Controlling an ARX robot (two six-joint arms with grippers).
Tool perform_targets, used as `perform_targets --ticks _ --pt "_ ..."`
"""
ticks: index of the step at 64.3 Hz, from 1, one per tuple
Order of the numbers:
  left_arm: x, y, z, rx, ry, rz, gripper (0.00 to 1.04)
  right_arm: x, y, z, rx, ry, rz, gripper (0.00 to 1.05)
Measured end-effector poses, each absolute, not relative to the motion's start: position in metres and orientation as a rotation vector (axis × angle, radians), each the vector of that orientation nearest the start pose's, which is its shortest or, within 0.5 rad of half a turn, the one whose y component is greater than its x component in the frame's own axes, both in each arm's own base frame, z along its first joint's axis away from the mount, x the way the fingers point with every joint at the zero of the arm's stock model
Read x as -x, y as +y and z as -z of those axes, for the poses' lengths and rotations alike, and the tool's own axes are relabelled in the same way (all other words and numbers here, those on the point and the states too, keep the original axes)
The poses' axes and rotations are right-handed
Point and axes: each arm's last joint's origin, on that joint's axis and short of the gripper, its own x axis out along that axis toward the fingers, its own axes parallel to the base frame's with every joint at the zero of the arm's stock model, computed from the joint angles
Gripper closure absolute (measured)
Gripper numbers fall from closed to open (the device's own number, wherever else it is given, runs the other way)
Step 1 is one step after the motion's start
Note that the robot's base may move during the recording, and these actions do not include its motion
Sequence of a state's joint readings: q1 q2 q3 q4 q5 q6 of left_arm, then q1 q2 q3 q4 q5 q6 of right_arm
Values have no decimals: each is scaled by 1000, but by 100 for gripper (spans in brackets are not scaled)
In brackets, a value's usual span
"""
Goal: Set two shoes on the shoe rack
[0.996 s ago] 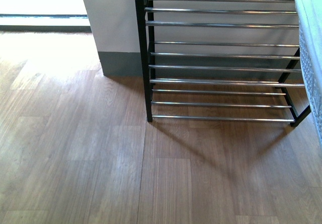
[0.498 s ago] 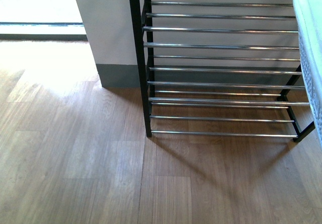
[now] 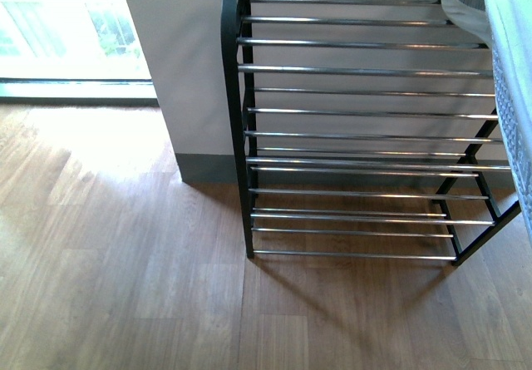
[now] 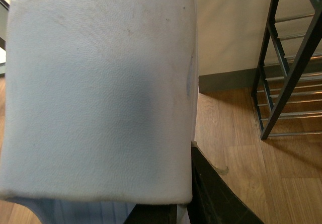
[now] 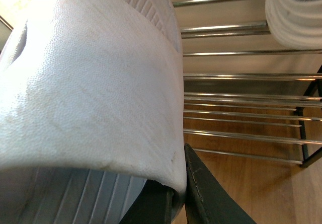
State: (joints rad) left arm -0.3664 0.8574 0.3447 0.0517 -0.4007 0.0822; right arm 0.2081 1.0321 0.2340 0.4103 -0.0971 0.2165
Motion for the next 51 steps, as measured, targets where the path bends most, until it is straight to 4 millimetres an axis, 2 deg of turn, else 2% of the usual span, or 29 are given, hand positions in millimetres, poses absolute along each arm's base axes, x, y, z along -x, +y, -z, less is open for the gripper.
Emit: perform_targets --ticks 51 --pt "-167 -52 -193 -253 429 -17 103 -183 42 -160 -191 419 -258 103"
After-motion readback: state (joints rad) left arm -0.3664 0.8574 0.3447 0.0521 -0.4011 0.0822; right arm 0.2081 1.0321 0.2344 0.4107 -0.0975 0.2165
